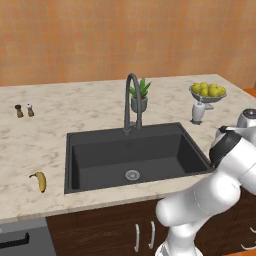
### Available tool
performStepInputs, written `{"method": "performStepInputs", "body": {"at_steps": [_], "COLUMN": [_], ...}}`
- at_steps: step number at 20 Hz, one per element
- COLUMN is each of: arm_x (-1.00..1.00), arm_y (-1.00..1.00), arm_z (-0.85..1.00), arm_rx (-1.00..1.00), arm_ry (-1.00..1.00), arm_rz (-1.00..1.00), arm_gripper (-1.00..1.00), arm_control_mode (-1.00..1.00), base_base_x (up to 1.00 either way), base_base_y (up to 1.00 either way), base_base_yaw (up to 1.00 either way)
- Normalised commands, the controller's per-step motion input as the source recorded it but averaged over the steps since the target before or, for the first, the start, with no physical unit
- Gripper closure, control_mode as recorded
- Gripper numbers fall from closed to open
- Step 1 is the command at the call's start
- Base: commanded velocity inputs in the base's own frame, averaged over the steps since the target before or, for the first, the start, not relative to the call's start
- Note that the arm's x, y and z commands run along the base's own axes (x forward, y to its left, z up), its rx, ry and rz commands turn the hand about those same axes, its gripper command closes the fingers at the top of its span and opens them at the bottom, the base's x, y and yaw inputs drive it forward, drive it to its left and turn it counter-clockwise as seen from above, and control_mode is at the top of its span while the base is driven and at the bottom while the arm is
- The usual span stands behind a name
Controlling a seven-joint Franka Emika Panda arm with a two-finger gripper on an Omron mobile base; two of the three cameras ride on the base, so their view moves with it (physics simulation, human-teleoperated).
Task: Put the colander in the sink, put the banana in the colander, and turn on the sink faucet and pour water over the colander.
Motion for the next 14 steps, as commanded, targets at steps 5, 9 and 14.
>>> {"method": "performStepInputs", "body": {"at_steps": [5, 9, 14], "arm_x": [0.31, 0.28, 0.28], "arm_y": [0.0, -0.09, -0.18], "arm_z": [-0.2, -0.15, -0.1], "arm_rx": [-0.04, -0.02, -0.01], "arm_ry": [0.0, 0.0, 0.0], "arm_rz": [0.09, 0.08, 0.03], "arm_gripper": [-1.0, -1.0, -1.0], "arm_control_mode": [-1.0, -1.0, -1.0], "base_base_x": [0.0, 0.0, 0.0], "base_base_y": [0.0, 0.0, 0.0], "base_base_yaw": [0.0, 0.0, 0.0]}}
